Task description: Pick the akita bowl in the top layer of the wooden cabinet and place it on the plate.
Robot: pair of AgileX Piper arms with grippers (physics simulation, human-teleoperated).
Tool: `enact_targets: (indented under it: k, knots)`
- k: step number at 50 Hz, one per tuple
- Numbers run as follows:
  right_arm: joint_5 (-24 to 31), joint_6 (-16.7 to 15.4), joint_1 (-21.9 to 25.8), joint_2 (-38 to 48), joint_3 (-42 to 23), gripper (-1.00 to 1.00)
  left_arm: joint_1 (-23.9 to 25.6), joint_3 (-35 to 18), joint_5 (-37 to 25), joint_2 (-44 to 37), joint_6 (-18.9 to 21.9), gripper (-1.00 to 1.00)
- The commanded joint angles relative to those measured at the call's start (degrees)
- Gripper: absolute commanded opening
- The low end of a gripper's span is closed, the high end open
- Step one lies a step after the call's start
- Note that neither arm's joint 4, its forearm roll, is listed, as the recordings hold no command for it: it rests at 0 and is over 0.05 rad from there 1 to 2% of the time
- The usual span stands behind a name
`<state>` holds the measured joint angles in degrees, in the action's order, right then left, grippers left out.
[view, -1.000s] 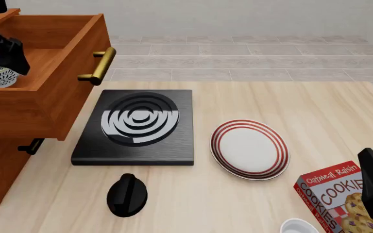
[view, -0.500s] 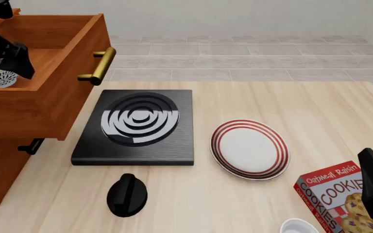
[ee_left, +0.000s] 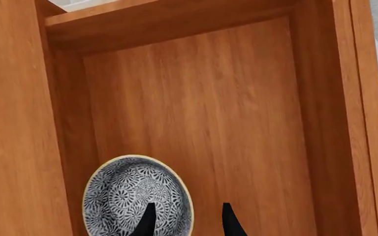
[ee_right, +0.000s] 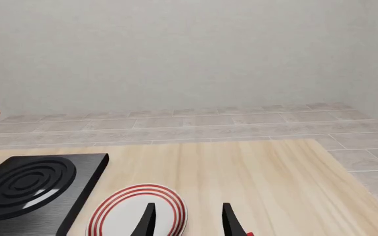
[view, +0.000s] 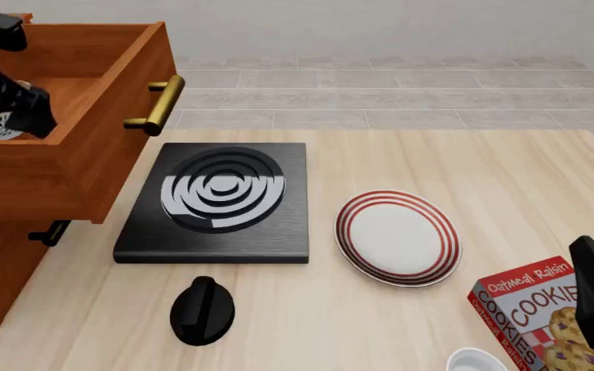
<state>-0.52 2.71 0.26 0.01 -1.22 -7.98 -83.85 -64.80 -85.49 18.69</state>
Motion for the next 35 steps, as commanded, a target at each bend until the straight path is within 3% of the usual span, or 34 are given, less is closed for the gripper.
enact_targets:
  k: [1,5,6,15,35]
  knots:
    - [0.06,-0.05,0.09,0.0,-0.01,1.0,0.02,1.35,0.93,0.36,0.01,1.0]
    - [0.07,-0.06,0.09,0.0,-0.04,1.0,0.86,1.09,0.84,0.54,-0.6,1.0]
    - [0.08,-0.06,0.1,0.0,-0.04,1.0,0.84,0.95,1.25,0.92,-0.12,-1.0]
    - [0.08,-0.13,0.11,0.0,-0.07,1.0,0.41,0.34,1.51,1.64,1.6,-1.0]
    - [-0.06,-0.09,-0.02,0.0,-0.05,1.0,3.86,-3.45,-0.21,1.6,0.02,-1.0]
